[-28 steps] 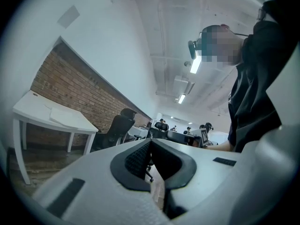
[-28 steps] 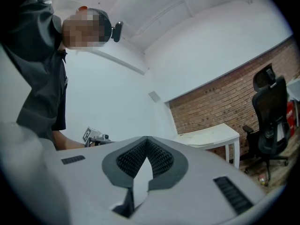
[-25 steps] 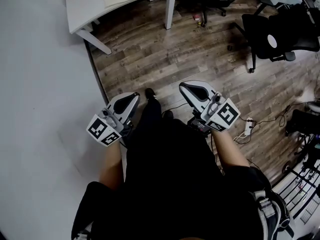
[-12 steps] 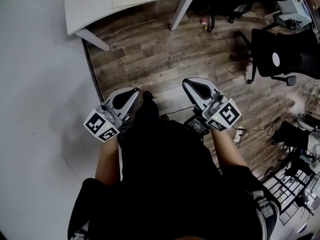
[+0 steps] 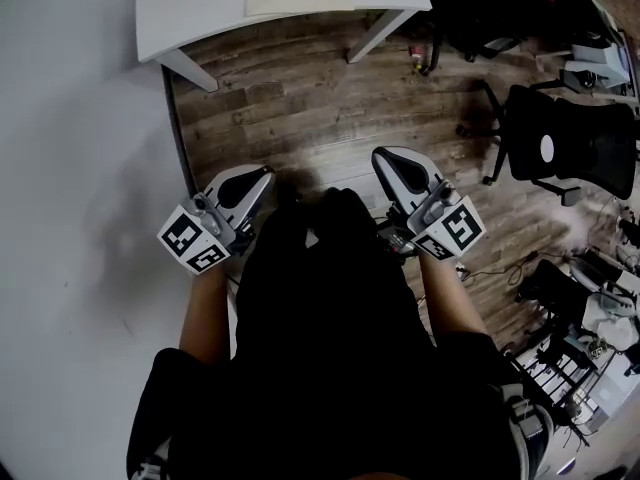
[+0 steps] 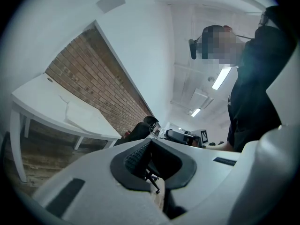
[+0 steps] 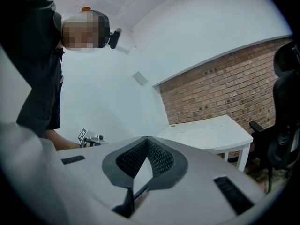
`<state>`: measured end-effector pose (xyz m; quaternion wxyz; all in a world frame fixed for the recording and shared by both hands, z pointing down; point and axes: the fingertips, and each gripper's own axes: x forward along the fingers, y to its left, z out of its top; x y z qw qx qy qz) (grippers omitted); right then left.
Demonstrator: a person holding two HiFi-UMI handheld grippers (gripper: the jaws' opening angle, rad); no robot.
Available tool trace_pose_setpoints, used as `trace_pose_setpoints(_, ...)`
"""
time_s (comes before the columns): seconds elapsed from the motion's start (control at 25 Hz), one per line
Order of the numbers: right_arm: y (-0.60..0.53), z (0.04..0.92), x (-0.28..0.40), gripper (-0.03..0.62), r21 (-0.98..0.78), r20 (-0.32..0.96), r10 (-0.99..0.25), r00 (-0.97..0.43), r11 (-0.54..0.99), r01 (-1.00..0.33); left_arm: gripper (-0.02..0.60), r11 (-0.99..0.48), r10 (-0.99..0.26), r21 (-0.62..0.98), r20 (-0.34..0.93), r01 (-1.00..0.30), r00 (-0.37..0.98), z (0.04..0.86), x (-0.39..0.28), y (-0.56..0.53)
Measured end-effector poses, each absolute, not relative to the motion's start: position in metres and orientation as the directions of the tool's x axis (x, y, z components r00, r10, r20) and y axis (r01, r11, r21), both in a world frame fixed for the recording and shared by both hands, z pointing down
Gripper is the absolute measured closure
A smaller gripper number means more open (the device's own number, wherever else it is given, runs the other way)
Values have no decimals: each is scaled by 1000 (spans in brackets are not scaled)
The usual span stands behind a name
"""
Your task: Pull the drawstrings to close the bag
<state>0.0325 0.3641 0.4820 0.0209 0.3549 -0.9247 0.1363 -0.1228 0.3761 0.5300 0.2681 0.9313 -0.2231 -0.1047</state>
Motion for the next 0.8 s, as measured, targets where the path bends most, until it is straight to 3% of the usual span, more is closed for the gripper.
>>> trace_pose_setpoints(0.36, 280, 469, 57, 588, -218, 69, -630, -774, 747, -628, 565, -734, -513, 537, -38, -415, 858, 533, -107, 303)
trace_pose_setpoints(0.8, 145, 454, 134, 588, -220, 51, -576, -816, 790, -572, 565, -685, -573, 528, 34, -502, 819, 524, -52, 171)
